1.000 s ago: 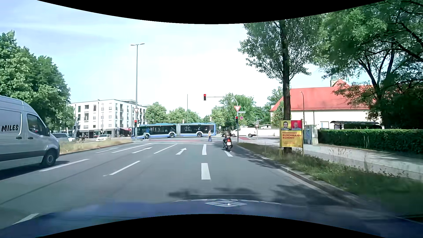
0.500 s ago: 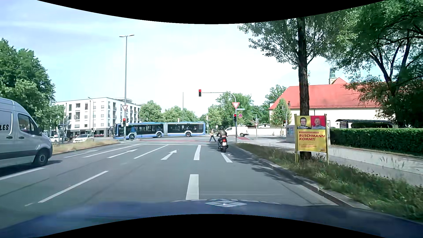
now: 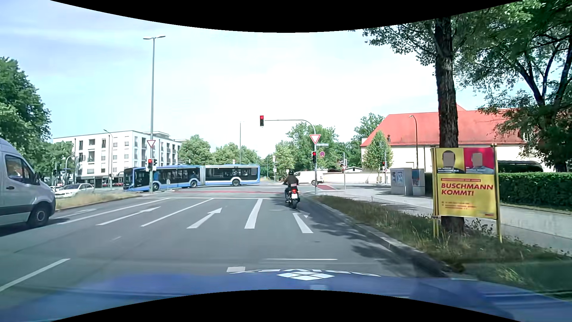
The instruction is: Follow the waypoints while adhering to traffic rules and regulations
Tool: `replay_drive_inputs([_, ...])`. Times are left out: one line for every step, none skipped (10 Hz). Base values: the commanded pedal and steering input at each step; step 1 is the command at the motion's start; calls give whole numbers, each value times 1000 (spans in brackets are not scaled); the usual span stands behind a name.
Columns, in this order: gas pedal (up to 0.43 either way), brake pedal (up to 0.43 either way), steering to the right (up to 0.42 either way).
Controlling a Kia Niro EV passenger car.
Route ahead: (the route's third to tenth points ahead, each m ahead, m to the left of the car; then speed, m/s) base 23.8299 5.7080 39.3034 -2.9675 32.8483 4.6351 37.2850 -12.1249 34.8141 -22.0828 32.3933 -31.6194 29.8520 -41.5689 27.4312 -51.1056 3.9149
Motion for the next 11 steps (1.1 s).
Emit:
replay_drive_inputs([0,189,39])
replay_drive_inputs([0,183,38])
replay_drive_inputs([0,177,38])
replay_drive_inputs([0,177,38])
replay_drive_inputs([0,177,33])
replay_drive_inputs([0,171,23])
replay_drive_inputs([0,171,16])
replay_drive_inputs([0,165,9])
replay_drive_inputs([0,165,3])
replay_drive_inputs([0,159,-3])
replay_drive_inputs([0,159,-11])
